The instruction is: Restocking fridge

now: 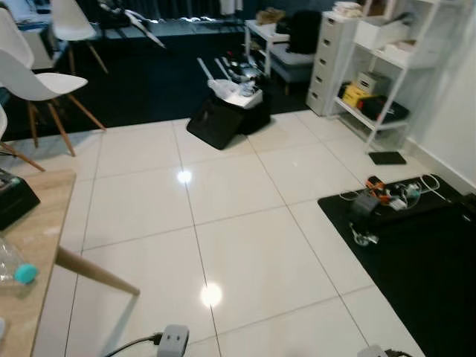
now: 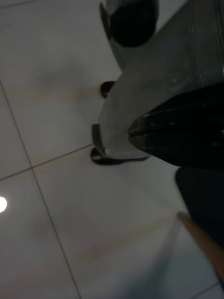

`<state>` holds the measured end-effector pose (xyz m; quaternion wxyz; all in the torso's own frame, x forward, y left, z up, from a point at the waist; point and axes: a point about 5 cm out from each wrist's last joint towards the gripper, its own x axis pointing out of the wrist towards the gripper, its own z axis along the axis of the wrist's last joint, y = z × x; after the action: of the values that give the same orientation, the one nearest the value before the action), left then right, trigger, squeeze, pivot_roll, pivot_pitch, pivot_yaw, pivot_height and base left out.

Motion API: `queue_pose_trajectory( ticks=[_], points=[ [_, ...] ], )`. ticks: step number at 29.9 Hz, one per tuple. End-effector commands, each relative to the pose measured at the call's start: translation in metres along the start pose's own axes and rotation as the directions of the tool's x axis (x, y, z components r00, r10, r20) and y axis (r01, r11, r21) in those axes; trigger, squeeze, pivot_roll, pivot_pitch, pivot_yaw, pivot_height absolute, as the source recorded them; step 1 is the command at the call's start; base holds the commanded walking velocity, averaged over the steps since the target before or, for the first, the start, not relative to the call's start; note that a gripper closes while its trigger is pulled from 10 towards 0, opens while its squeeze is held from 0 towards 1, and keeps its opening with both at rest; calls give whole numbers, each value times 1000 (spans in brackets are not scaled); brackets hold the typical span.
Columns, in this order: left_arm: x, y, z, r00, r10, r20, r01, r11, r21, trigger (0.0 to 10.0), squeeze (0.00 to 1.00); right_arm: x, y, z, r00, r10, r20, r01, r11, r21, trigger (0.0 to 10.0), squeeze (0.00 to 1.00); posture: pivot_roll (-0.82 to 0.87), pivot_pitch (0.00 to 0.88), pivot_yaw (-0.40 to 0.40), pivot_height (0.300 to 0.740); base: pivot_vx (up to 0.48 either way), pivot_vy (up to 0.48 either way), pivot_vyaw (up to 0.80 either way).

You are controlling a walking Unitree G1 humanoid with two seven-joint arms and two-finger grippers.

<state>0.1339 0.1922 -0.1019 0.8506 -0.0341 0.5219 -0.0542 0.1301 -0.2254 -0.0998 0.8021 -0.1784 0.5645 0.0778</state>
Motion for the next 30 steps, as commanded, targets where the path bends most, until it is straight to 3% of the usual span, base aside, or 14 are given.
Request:
queue_pose_trajectory(
  ticks=[1, 30],
  points=[
    [0, -4, -8, 999, -12, -35, 12, 1000, 8, 10000, 0, 0, 0, -4, 1000, 2, -13, -2, 1000, 9, 10000, 0, 43, 0, -44, 740, 352, 0, 0],
    [0, -4, -8, 999, -15, -36, 16, 1000, 14, 10000, 0, 0, 0, -4, 1000, 3, -14, -3, 1000, -2, 10000, 0, 43, 0, -44, 740, 353, 0, 0]
  ],
)
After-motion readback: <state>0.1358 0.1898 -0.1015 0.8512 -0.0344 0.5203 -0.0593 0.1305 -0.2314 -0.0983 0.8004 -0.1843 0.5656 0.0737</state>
